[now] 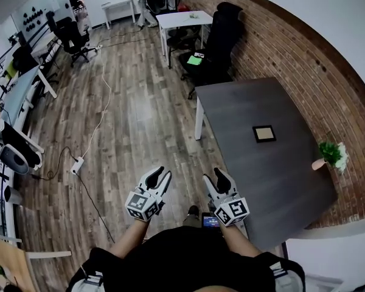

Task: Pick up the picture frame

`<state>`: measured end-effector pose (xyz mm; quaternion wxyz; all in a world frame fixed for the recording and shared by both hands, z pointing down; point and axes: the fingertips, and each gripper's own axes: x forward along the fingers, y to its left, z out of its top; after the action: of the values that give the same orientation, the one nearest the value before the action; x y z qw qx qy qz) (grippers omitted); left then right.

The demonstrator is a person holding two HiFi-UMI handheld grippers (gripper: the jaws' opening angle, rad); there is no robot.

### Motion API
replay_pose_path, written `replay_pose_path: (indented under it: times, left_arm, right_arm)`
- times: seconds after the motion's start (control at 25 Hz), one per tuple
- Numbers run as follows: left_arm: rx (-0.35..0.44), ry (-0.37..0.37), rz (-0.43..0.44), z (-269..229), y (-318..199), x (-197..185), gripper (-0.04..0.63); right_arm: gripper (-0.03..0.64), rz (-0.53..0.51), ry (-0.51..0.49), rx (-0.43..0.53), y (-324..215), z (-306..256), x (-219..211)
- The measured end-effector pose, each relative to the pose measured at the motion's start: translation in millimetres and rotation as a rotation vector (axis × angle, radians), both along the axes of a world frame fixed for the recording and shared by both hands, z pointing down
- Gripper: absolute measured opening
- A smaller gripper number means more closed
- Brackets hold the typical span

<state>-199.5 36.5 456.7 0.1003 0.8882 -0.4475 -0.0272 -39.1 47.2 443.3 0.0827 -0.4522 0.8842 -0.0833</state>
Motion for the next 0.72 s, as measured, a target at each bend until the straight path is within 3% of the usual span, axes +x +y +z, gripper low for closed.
replay_pose_path:
  times: [0.36,0.72]
  left_arm:
    - [0.016,-0.010,0.007,-20,-125,53,0.104]
    - [0.021,-0.041,0.042,-26,-193,87,0.104]
  right_arm:
    - [0.198,0.002,-0.002,0.020,-119,-3,54]
    - [0.198,0.032,-0.033,0.004,-172,2,94]
